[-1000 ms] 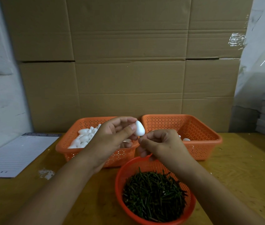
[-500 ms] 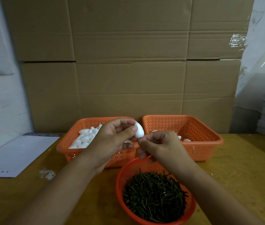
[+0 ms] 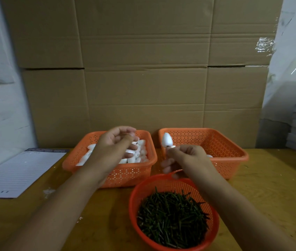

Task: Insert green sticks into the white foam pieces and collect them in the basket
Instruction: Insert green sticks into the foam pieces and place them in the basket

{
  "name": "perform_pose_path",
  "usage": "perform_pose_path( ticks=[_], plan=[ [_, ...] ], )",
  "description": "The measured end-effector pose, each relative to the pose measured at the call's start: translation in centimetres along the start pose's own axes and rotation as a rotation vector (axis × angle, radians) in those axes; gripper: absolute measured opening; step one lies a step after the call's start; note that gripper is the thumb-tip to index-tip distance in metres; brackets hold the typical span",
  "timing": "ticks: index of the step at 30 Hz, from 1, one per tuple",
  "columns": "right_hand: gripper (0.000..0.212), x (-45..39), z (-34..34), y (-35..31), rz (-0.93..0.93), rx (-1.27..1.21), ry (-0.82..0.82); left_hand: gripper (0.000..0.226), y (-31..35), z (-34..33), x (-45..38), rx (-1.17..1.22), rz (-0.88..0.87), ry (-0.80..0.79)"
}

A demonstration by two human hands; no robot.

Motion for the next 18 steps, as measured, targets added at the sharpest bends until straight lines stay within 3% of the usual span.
perform_pose_path(
  ticks=[4,7,13,18],
  plan=[
    [0.022,-0.8,2.5,2.5,-0.153,-0.134,0.079,0.011,-0.2,2.7,-1.2,-0.502,-0.180,0.111],
    [0.023,-1.6,4.0,4.1,-0.210,-0.161,0.139,0.010,-1.3,3.7,-1.7,-0.787,-0.218,0.090],
    [0.021,-2.7,6.4,6.3,-0.278,-0.203,0.199,0.048,-3.9,7.4,-2.5,-1.217,0.005,0.127],
    [0.022,-2.9,6.7,6.5,-0.261,-0.230,0.216,0.077,-5.0,7.7,-2.7,-1.336,0.158,0.038]
  ],
)
Point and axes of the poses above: each hand's wrist, its own x-axis away from the middle knuckle, its own z-axis out of the back of the hand, y = z × x, the point moved 7 cm from there along -x, towards the middle knuckle, and after that the axes turned 8 degrees about x, right-handed, at the moved point
